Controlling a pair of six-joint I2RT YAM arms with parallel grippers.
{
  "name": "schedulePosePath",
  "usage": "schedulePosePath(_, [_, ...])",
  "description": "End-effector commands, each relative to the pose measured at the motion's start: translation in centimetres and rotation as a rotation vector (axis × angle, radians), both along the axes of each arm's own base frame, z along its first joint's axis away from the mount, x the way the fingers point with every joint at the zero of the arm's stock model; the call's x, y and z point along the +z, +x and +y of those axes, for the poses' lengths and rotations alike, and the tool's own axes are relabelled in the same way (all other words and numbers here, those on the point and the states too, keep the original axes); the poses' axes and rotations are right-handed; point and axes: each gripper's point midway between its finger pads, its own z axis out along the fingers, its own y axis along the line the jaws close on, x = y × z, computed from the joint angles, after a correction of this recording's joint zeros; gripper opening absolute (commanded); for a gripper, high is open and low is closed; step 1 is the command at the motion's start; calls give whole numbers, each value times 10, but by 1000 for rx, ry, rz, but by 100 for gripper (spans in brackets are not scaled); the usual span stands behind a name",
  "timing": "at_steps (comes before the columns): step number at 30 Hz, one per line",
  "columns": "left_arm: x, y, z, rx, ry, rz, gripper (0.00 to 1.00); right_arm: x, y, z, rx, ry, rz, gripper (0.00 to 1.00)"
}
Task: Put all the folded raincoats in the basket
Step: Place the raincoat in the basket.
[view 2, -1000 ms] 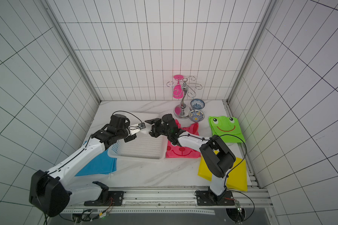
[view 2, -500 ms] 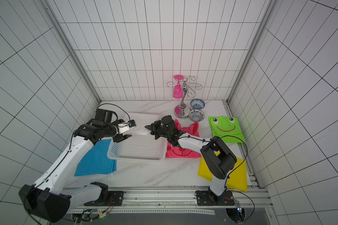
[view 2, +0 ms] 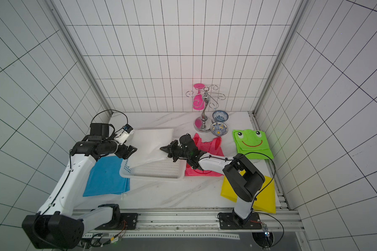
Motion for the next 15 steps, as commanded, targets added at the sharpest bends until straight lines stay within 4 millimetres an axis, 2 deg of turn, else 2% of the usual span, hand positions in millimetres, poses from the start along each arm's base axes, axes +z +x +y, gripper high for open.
schedulePosePath(1, [5, 2, 5, 117, -70, -7, 85, -12, -20, 0, 67, -28, -24, 8])
schedulePosePath(7, [-7, 11, 12, 155, -47, -30, 84, -27, -38, -1, 85, -122, -30, 18])
schedulePosePath(13, [-6, 9, -3, 42, -75, -105, 83, -39, -47, -10, 47, -183, -23, 20])
schedulePosePath(15, [-8, 7, -10, 7, -96, -104, 83, -41, -47, -12, 40, -199, -31, 30])
